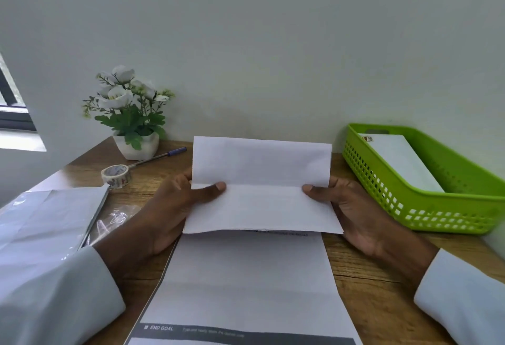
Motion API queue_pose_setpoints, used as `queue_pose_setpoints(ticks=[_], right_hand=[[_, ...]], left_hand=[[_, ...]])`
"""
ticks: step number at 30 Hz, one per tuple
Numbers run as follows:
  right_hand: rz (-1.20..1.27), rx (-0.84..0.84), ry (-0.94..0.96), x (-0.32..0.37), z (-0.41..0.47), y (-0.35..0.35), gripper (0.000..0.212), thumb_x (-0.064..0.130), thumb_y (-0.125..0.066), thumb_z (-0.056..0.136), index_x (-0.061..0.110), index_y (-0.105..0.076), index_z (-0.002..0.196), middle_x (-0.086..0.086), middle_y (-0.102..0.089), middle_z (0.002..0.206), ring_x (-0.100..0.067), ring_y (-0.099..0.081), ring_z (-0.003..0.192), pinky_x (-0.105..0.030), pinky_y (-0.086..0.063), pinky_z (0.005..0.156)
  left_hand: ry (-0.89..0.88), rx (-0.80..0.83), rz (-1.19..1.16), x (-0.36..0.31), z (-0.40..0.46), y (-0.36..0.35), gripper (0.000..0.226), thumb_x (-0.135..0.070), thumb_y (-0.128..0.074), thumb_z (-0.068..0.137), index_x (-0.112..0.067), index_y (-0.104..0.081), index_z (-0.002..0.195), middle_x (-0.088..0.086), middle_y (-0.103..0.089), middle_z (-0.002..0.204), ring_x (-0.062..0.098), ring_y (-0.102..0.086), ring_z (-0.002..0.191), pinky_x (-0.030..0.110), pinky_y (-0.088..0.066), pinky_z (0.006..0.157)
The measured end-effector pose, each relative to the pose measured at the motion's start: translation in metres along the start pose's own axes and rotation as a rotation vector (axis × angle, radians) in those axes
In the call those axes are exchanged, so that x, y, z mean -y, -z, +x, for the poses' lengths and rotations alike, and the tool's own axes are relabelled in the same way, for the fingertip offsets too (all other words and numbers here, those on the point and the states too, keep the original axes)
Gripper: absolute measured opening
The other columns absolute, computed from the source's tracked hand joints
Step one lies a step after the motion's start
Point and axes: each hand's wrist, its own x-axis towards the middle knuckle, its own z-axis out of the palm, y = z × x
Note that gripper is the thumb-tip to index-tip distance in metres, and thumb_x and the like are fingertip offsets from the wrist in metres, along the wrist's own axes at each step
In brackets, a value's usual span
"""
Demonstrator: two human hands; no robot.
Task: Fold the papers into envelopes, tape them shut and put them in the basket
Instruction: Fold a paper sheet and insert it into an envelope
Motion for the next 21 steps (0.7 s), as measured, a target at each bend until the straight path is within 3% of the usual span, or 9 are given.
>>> queue_pose_setpoints(ticks=[3,6,8,12,15,17,21], right_hand=[[0.024,-0.017,0.018,0.006,0.002,0.002,0.038,-0.002,-0.066,0.079,0.003,-0.069,0.116,-0.015,-0.073,0.115,-0.029,-0.07,0.105,-0.037,-0.06,0.084],[-0.046,-0.02,0.042,0.013,0.001,0.004,0.022,-0.001,-0.062,0.082,0.009,-0.078,0.091,-0.011,-0.077,0.099,-0.02,-0.074,0.085,-0.027,-0.06,0.066],[-0.144,-0.008,0.048,0.016,0.0,0.007,0.023,0.001,-0.059,0.087,0.011,-0.08,0.084,-0.008,-0.078,0.098,-0.016,-0.074,0.081,-0.025,-0.058,0.061],[-0.414,-0.01,0.115,0.021,-0.001,0.014,0.03,-0.004,-0.06,0.088,0.017,-0.082,0.083,-0.002,-0.078,0.101,-0.012,-0.073,0.086,-0.025,-0.056,0.069],[-0.52,0.011,0.179,0.022,-0.002,0.016,0.033,-0.006,-0.063,0.086,0.02,-0.082,0.081,0.0,-0.079,0.098,-0.012,-0.073,0.085,-0.025,-0.058,0.069],[-0.574,0.04,0.217,0.02,-0.003,0.013,0.033,-0.008,-0.065,0.085,0.019,-0.083,0.08,0.0,-0.079,0.094,-0.013,-0.074,0.083,-0.023,-0.059,0.066],[-0.694,0.047,0.261,0.026,-0.004,0.011,0.037,-0.014,-0.064,0.083,0.017,-0.082,0.075,0.005,-0.079,0.091,-0.011,-0.075,0.083,-0.017,-0.056,0.065]], left_hand=[[-0.001,-0.008,-0.014,-0.003,0.001,0.002,0.031,-0.009,-0.07,0.078,-0.01,-0.074,0.108,0.013,-0.074,0.111,0.027,-0.074,0.091,0.032,-0.06,0.065],[0.005,-0.003,0.0,-0.005,0.0,0.002,0.017,-0.006,-0.064,0.08,-0.015,-0.077,0.087,0.011,-0.076,0.094,0.022,-0.074,0.079,0.028,-0.059,0.058],[0.014,-0.022,0.059,-0.005,0.001,0.003,0.025,-0.006,-0.055,0.087,-0.018,-0.075,0.077,0.008,-0.075,0.086,0.02,-0.071,0.073,0.027,-0.057,0.056],[0.024,-0.026,0.049,-0.007,0.004,0.011,0.041,-0.014,-0.038,0.089,-0.013,-0.076,0.076,0.011,-0.073,0.089,0.025,-0.067,0.077,0.034,-0.056,0.062],[-0.004,-0.006,0.139,-0.005,0.004,0.01,0.025,-0.03,-0.063,0.083,-0.008,-0.076,0.083,0.008,-0.073,0.089,0.02,-0.066,0.078,0.029,-0.053,0.065],[-0.025,-0.009,0.264,0.0,0.003,0.007,0.031,-0.033,-0.082,0.069,-0.012,-0.078,0.092,0.006,-0.077,0.091,0.014,-0.069,0.076,0.022,-0.053,0.062],[-0.085,-0.013,0.462,0.003,0.002,0.003,0.033,-0.029,-0.087,0.06,-0.022,-0.08,0.091,0.001,-0.079,0.091,0.008,-0.074,0.077,0.013,-0.053,0.061]])
